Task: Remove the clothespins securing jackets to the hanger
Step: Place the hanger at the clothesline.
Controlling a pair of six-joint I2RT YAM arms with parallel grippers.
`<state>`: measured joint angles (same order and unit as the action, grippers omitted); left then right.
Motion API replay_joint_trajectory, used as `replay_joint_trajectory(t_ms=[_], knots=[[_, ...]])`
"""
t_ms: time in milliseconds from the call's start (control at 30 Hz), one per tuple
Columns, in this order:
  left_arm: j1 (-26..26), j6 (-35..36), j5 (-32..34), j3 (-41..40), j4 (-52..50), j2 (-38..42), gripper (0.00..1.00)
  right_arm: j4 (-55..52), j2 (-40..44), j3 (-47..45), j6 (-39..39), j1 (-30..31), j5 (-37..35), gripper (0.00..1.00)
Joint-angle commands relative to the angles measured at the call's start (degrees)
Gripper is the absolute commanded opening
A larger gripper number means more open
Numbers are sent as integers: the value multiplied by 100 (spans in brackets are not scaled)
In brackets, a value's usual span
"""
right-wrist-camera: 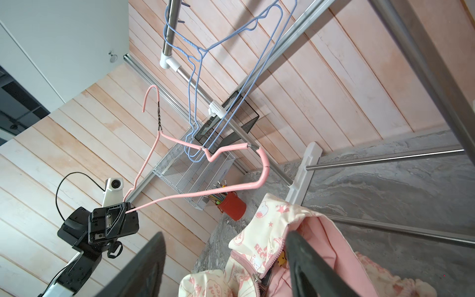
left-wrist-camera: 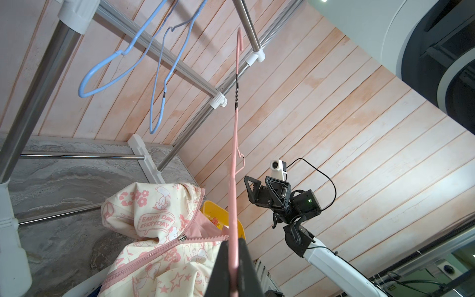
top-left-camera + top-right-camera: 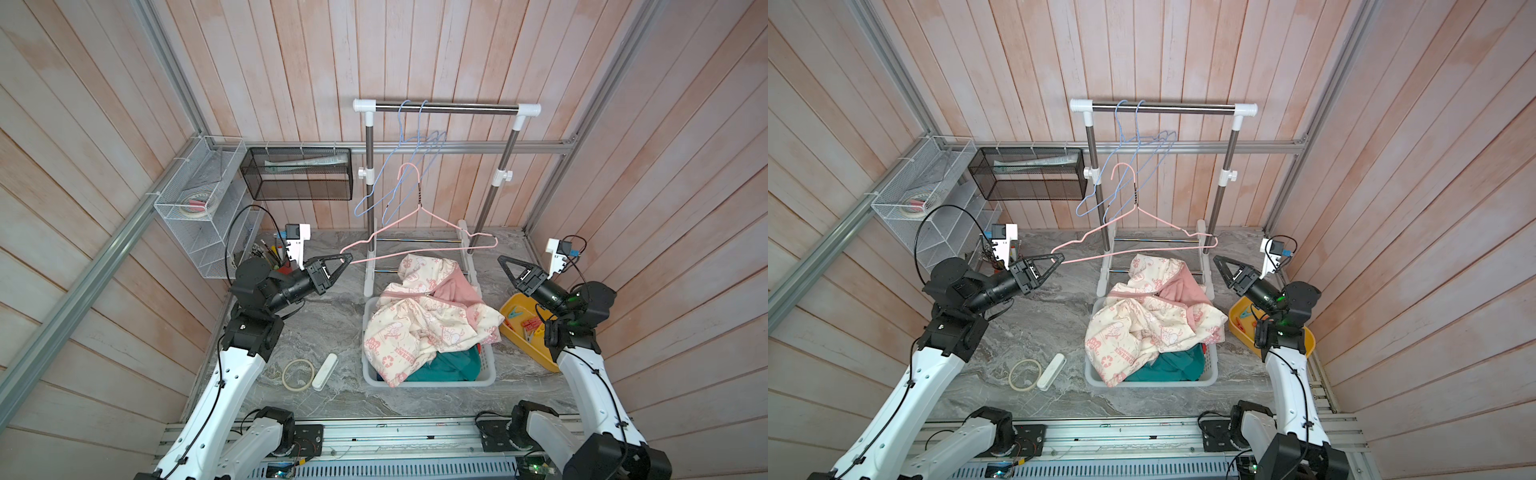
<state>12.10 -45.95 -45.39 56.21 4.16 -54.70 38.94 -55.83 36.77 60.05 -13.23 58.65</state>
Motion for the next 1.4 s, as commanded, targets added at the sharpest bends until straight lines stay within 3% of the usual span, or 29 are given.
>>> replay_joint_trajectory(t_ms=[0,167,433,733,1000,1100,1167,1300,1367], knots=[[-24,-134,-165,29,337,42,0,685,-94,54,358,-35,131,68],[-31,-286,-306,-133,556,61,0,1015,-279,40,618,-38,23,56],[-29,-281,-350,-225,594,107,0,1414,-441,181,933,-40,-38,52],[-31,-413,-448,-390,837,126,0,1454,-559,321,1007,-21,-65,37],[-24,-441,-497,-462,936,116,0,1538,-666,409,1079,21,-51,15],[-25,-424,-509,-480,930,72,0,1628,-620,426,1168,35,-46,0],[-26,-374,-494,-487,892,68,1,1607,-535,500,1227,31,-73,0],[-30,-100,-242,-482,589,120,43,795,-125,939,860,75,-263,0],[-37,51,-79,-471,361,150,57,348,95,1227,637,0,-369,0]])
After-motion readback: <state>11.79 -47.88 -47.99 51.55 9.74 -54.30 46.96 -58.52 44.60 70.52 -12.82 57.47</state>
